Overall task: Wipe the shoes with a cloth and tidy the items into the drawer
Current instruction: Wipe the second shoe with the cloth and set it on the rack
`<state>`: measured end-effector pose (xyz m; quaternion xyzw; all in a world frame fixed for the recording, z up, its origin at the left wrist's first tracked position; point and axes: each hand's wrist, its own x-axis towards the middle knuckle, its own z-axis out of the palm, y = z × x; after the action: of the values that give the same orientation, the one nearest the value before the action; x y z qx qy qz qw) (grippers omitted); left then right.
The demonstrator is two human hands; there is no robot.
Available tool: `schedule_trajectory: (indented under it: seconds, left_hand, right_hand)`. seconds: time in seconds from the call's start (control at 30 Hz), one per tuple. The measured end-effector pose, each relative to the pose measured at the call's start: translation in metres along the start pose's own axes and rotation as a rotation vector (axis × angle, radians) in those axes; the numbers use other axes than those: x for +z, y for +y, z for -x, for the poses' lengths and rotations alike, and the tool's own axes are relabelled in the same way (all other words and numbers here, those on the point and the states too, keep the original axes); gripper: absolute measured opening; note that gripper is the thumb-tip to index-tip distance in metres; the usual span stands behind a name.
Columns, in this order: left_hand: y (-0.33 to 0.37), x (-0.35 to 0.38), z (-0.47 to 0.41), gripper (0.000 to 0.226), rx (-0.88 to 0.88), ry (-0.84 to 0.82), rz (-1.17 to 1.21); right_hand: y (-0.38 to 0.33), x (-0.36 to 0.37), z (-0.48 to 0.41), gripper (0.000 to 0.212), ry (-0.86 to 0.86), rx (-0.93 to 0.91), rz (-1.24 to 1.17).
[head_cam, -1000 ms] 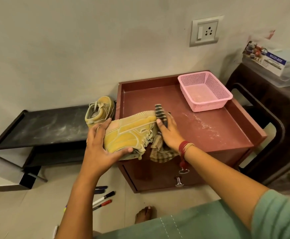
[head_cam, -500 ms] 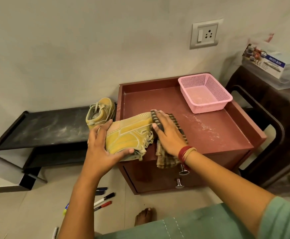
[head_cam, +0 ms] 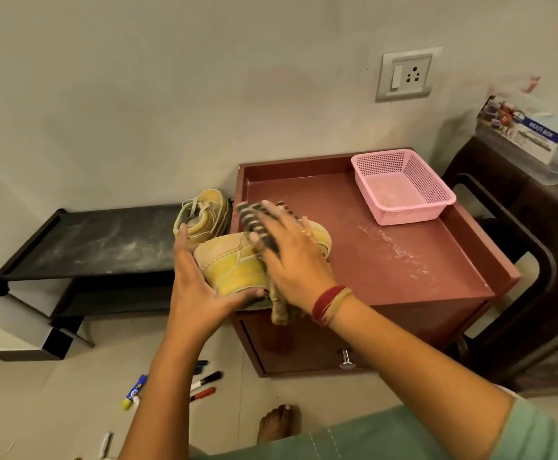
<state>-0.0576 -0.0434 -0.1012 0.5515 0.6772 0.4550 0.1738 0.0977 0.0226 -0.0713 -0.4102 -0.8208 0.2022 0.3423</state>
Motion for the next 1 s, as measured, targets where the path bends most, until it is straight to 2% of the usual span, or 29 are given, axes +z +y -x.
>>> schedule_trajectory:
  seconds: [0.13,0.3,0.4,0.53,0.6,0.7,0.73,0.77,0.83,0.9,1.0]
  left_hand:
    - [0.003,-0.001,0.001,0.131,0.037,0.010,-0.012]
    - [-0.001,-0.007,-0.001,0.139,0.049,-0.026,-0.057]
    - [-0.001,-0.008,-0.005,0.139,0.046,-0.044,-0.084]
    - [0.002,-0.008,-0.005,0.126,0.015,-0.042,-0.152]
    - [0.002,-0.008,-0.005,0.123,0.013,-0.039,-0.154]
    - [0.001,-0.008,-0.005,0.125,0.008,-0.028,-0.150]
    - [0.002,-0.008,-0.005,0.125,0.007,-0.026,-0.145]
    - [0.002,-0.008,-0.005,0.126,0.004,-0.021,-0.135]
    - [0.006,-0.008,-0.007,0.127,0.000,-0.004,-0.106]
    - [0.010,-0.007,-0.008,0.130,0.021,0.003,-0.087]
    - [0.016,-0.007,-0.009,0.129,0.064,-0.010,-0.097]
  right_hand:
    - [-0.013,0.025,-0.009,0.043,-0.280,-0.184,0.128]
    - [0.015,0.029,-0.004,0.049,-0.231,-0.095,0.135]
    - [0.041,0.021,0.002,0.056,-0.174,0.041,0.148]
    - [0.073,0.016,0.007,0.057,-0.084,0.205,0.151]
    - [0.089,0.016,0.008,0.053,-0.042,0.346,0.030]
    - [0.105,0.008,0.002,0.037,0.050,0.660,-0.320]
    - [0.104,0.005,-0.002,0.037,0.103,0.699,-0.361]
    - [0.098,0.003,-0.005,0.038,0.169,0.683,-0.343]
    - [0.073,0.002,-0.012,0.042,0.240,0.499,-0.276]
    - [0.040,0.005,-0.014,0.043,0.093,0.215,-0.241]
    - [0.007,0.015,-0.012,0.045,-0.224,-0.143,-0.001]
